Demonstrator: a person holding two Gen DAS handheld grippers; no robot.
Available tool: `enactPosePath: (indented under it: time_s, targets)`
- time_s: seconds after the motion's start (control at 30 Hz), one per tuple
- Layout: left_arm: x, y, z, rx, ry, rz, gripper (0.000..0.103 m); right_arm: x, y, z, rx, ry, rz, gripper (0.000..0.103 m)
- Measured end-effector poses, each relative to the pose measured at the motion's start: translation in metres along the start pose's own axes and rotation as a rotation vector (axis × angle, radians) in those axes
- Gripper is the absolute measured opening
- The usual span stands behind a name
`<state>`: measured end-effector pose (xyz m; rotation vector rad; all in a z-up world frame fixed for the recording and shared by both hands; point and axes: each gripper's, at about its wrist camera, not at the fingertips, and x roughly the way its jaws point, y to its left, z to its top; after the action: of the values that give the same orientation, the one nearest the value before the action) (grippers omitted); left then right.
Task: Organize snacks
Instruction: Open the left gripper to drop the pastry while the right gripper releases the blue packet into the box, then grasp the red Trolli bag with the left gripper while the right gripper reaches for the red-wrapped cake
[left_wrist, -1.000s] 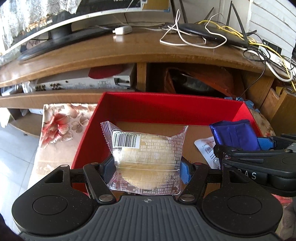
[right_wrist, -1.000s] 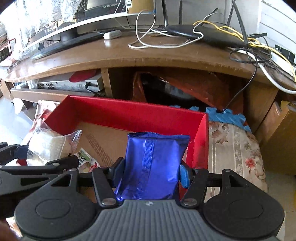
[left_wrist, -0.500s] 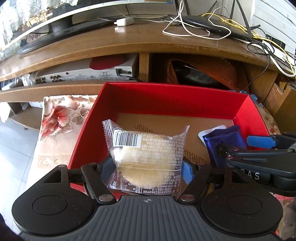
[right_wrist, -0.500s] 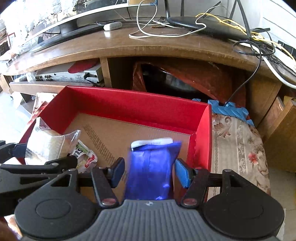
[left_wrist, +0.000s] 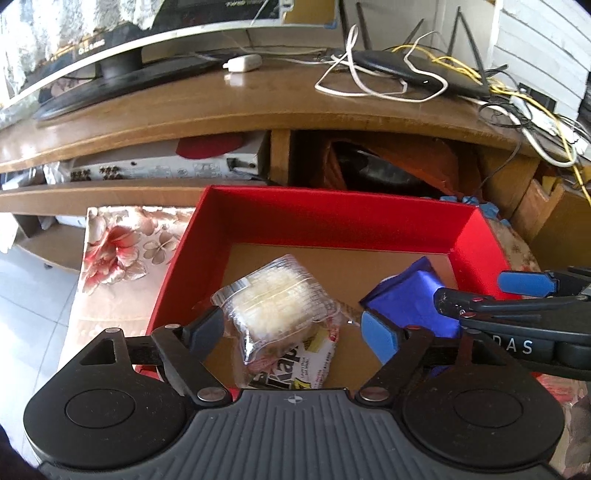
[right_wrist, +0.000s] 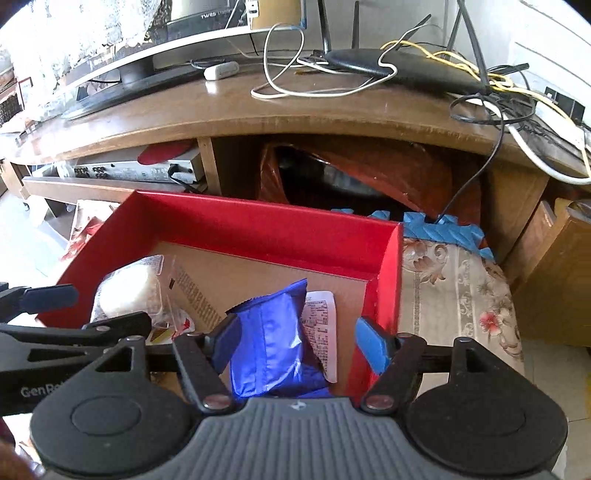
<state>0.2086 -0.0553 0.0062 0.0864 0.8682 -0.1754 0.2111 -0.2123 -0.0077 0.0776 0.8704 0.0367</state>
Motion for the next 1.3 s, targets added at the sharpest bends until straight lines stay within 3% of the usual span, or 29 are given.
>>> enactPosePath:
  time_s: [0.57,0.8,1.07,1.3]
  targets:
    - [-0.035,-0.034,-0.018,0.063,-0.009,-0.117,0.087,-0.063,-0.063,-0.042,0.077,0.008,-0.05,0.067]
    - [-0.039,-0.033,-0.033,0.064,0.026,-0.129,0.088,-0.061,-0.063,-0.077,0.042,0.102,-0.025,0.067]
    - [-0.043,-0.025,-0.046,0.048,0.065,-0.162,0.088,-0.044,-0.094,-0.074,0.004,0.148,-0.069,0.067]
    - [-0.042,-0.048,-0.056,0.091,0.114,-0.243,0.088,-0.027,-0.105,-0.073,-0.132,0.178,0.006,0.068]
